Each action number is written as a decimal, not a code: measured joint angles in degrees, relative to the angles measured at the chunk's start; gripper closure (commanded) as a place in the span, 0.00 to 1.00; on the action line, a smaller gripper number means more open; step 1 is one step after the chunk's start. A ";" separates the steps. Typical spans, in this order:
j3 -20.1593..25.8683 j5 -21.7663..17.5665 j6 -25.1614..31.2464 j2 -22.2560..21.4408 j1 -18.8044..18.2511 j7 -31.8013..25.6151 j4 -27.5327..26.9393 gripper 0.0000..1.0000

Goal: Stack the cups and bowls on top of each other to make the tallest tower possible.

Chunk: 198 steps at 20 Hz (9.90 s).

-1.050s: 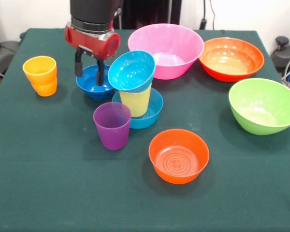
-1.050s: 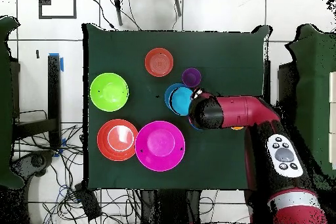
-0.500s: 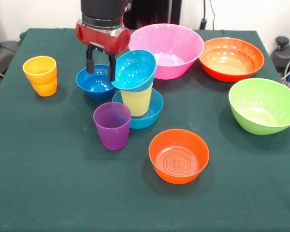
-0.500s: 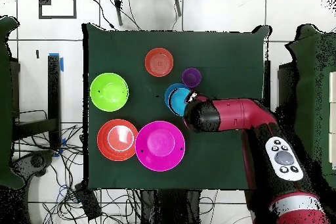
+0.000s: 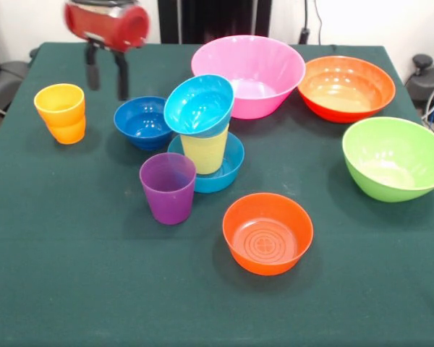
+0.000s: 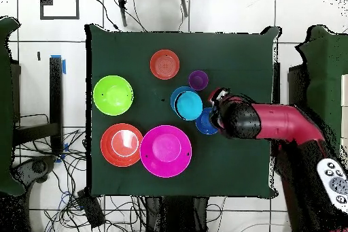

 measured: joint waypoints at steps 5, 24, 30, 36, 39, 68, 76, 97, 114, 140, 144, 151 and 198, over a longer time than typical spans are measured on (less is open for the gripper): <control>1.93 -0.10 1.43 -0.90 -3.21 -2.25 -0.15 0.00; 1.94 -2.71 2.30 3.41 7.46 -2.60 -2.57 0.00; 1.92 -2.44 2.36 3.08 6.15 -2.60 -2.58 0.00; 1.91 -2.22 4.22 1.95 4.14 -2.60 -2.72 0.00; 1.91 -2.22 5.35 1.81 4.01 -2.60 -3.24 0.00; -1.15 -2.78 5.62 5.28 8.28 -2.60 -6.81 0.00; -2.82 -2.85 4.78 7.59 9.25 -2.60 -7.81 0.00; -7.24 -2.82 3.18 9.20 13.60 -2.60 -8.13 0.00; -7.24 -1.69 3.13 10.42 12.33 -2.60 -9.30 0.00; -6.84 0.05 3.63 8.71 8.78 -2.60 -12.77 0.00; -6.84 0.05 3.63 9.08 9.19 -2.60 -13.31 0.00; -6.85 0.06 3.63 9.25 9.24 -2.60 -13.48 0.00; -6.60 0.27 10.19 9.62 13.51 -2.60 -22.76 0.00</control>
